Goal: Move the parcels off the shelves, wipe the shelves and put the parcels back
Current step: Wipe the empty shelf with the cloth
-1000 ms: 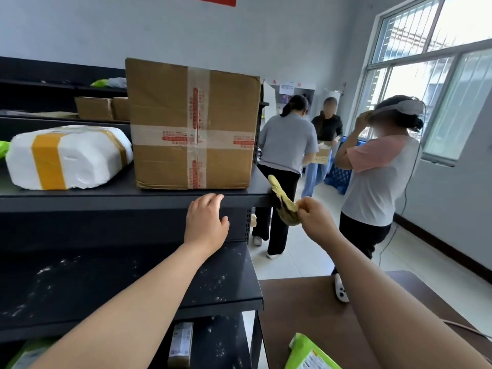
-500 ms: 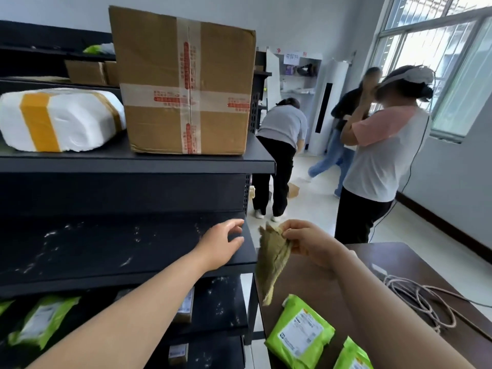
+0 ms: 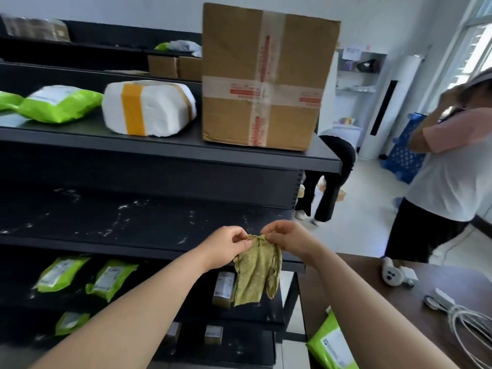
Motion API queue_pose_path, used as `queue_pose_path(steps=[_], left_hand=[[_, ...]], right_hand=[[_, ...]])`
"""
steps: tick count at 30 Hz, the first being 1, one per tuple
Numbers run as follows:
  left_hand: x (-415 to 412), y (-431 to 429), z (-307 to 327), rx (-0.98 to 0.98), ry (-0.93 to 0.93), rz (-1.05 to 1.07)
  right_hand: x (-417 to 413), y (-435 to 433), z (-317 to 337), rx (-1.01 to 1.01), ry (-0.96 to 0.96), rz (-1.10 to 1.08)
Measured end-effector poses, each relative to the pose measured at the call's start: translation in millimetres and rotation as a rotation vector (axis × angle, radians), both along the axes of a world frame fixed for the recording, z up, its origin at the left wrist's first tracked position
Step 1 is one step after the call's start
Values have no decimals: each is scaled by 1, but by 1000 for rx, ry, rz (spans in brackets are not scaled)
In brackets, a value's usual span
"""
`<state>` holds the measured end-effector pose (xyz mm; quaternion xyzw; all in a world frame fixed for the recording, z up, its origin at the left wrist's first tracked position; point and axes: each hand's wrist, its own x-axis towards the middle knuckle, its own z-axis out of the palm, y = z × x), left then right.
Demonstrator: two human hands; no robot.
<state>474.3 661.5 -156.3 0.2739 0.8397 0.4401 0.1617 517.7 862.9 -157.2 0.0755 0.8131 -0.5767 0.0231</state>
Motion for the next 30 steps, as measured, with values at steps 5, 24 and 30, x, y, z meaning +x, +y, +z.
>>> queue_pose_path(steps=[5,24,30], left_hand=[[-11,-65,2,125,-201,192],[-44,-350,-10,374,-400,500],[-45,-420,-24,200,-227,658]], right_hand=[[-31,-70,-7,102,43,-174],[-90,-358,-36,-137,-152,230],[-107,-403,-42,-57,-162,194]])
